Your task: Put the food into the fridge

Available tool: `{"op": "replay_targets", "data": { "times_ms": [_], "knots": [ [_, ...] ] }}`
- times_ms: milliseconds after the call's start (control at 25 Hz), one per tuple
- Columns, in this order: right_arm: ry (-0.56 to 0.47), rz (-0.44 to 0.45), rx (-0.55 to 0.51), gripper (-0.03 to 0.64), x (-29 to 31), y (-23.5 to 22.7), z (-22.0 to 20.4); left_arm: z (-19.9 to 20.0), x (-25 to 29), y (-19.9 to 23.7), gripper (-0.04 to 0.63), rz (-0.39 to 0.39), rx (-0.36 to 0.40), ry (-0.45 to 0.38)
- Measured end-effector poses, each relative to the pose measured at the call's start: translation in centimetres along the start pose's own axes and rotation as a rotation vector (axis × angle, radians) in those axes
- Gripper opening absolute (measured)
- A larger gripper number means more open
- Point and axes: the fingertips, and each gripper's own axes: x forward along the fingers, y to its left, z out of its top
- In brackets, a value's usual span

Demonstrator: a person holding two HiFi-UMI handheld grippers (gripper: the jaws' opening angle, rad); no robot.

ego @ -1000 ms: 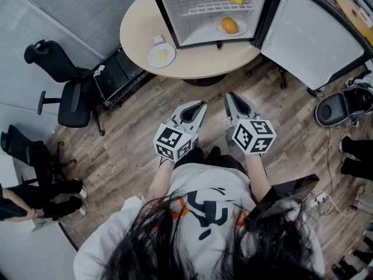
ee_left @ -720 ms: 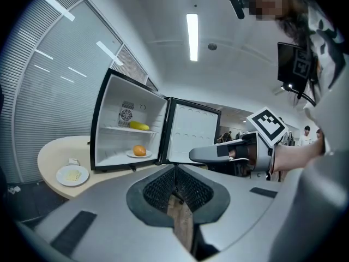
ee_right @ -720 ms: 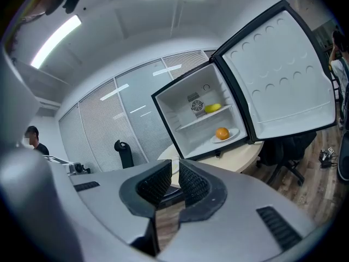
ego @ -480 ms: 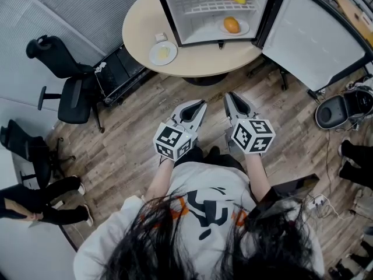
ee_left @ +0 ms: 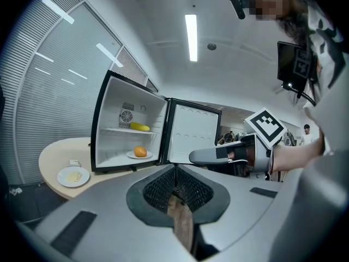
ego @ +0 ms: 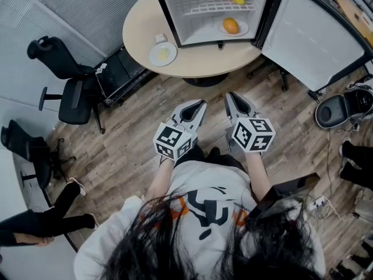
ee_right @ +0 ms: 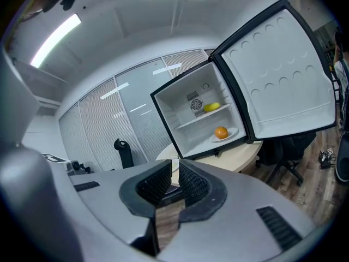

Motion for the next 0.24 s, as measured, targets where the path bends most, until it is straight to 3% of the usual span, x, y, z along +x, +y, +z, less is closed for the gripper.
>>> {"op": "replay_targets", "data": {
  "times_ms": [240],
  "knots": [
    [0.002, 0.01, -0.007, 0.052, 0.19, 0.2, 0.06, 0.12, -0.21, -0.01, 0.011, 0.007, 0.006, -0.006]
  ]
}}
